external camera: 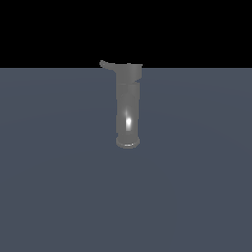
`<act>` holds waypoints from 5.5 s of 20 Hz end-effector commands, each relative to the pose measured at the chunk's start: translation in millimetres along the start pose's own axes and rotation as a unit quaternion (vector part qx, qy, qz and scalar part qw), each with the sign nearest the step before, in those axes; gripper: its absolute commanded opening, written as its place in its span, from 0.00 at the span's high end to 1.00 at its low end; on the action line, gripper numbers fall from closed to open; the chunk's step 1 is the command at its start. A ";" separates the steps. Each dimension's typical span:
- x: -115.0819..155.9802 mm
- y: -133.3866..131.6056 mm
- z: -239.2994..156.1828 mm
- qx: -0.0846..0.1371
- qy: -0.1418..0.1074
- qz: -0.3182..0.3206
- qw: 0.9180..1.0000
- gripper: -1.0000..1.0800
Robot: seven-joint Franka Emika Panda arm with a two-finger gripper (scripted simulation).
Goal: Turn on the faucet by rotating a designated handle.
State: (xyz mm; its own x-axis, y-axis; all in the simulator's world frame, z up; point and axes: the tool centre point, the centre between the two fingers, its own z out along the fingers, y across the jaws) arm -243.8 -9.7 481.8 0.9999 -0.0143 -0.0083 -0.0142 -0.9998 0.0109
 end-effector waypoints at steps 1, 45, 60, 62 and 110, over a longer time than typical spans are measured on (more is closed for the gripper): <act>0.2 0.1 -0.1 0.000 0.000 0.001 1.000 1.00; 182.3 -29.7 47.7 -0.008 0.006 0.396 0.918 1.00; 254.7 -49.6 98.2 -0.003 0.006 0.547 0.837 1.00; 263.8 -52.5 106.2 -0.002 0.006 0.566 0.824 1.00; 277.5 -91.3 181.6 0.007 -0.001 0.710 0.704 1.00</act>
State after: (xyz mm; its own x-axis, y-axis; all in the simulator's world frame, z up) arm 42.3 73.2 296.9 -0.0250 -0.9997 -0.0022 -0.9996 0.0250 -0.0091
